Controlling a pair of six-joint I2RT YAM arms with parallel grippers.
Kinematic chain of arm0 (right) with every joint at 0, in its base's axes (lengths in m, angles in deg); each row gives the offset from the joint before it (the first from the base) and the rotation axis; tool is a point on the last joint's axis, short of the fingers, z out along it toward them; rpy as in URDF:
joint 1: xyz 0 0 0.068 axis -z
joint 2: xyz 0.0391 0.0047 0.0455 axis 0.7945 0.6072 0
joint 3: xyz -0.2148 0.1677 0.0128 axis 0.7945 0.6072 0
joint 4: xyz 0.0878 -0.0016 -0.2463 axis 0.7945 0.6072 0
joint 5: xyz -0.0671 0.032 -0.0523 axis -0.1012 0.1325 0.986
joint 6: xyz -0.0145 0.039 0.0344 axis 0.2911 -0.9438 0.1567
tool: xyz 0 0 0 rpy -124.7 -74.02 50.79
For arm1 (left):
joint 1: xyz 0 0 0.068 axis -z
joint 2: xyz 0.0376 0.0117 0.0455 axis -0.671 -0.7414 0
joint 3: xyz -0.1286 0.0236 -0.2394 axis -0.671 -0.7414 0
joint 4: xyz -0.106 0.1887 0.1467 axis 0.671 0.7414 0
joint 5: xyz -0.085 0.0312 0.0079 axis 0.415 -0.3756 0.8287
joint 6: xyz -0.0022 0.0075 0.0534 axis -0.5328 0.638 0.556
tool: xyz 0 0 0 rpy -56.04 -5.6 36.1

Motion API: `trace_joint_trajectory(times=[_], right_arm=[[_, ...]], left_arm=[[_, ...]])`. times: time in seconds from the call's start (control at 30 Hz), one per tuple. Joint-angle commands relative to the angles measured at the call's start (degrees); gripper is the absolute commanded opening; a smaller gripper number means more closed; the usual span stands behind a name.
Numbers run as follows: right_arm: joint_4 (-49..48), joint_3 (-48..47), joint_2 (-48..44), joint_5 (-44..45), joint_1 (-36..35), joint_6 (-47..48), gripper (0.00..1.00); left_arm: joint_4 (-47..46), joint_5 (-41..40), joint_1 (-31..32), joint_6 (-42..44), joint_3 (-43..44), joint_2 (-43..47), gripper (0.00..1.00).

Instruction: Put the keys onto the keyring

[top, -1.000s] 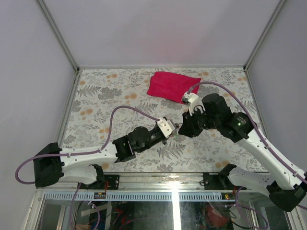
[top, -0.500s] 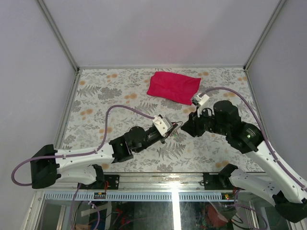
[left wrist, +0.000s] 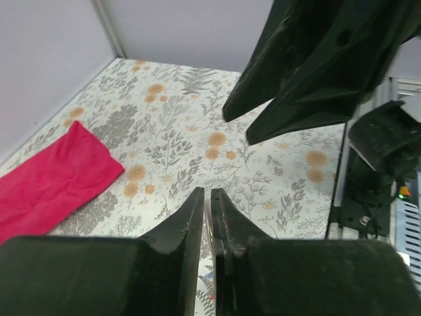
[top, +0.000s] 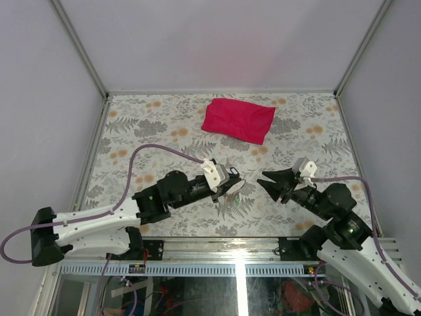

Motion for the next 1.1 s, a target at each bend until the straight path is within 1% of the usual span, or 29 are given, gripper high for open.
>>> trace_joint_trajectory(times=[0.0,0.03,0.13,0.2,0.3,0.37,0.43,0.5,0.53,0.63,0.73,0.87,0.97,1.07], right_arm=[[-15.3,5.2,-4.2,-2.9,0.0,4.0,0.4],[-16.8,6.2,-4.8,-3.7,0.0,4.4,0.4],[-21.3,8.6,-5.0,-6.8,0.0,5.7,0.4],[-21.7,9.5,-4.3,-5.7,0.0,6.2,0.4],[-17.4,8.3,-2.7,0.7,0.0,6.1,0.37],[-9.7,5.2,-1.1,5.3,0.0,5.0,0.37],[-2.5,2.1,0.5,9.5,0.0,1.6,0.37],[2.8,0.0,1.9,14.4,0.0,-3.6,0.37],[5.6,-0.8,2.7,16.2,0.0,-5.6,0.37],[11.0,-3.4,5.8,18.4,0.0,-11.6,0.39],[16.0,-6.0,9.9,16.8,0.0,-17.3,0.43],[22.7,-8.3,17.0,13.8,0.0,-23.6,0.46],[28.1,-10.4,23.2,12.7,0.0,-26.9,0.44],[30.8,-10.7,26.3,13.6,0.0,-29.7,0.43]], left_arm=[[5.7,7.5,0.4,1.8,3.9,4.5,0.05],[6.7,8.3,0.3,2.1,4.2,5.1,0.01],[8.5,8.8,0.4,2.0,4.8,6.9,0.0],[8.4,8.5,0.3,1.9,4.2,7.6,0.0],[9.8,2.4,0.3,-1.1,3.7,7.4,0.0],[11.7,-2.7,0.3,-4.1,3.5,6.9,0.0],[13.4,-6.7,0.3,-6.7,3.0,6.4,0.06],[14.4,-9.2,0.3,-9.7,2.0,5.9,0.18],[14.8,-9.5,0.3,-10.5,1.7,5.5,0.19],[15.3,-11.2,0.2,-14.9,0.8,4.0,0.29],[15.8,-15.1,0.3,-20.4,0.2,2.4,0.37],[17.7,-19.2,0.2,-27.8,0.3,0.1,0.44],[20.0,-20.5,-0.2,-32.6,1.0,-1.4,0.44],[22.0,-21.0,-0.9,-35.8,1.1,-2.2,0.45]])
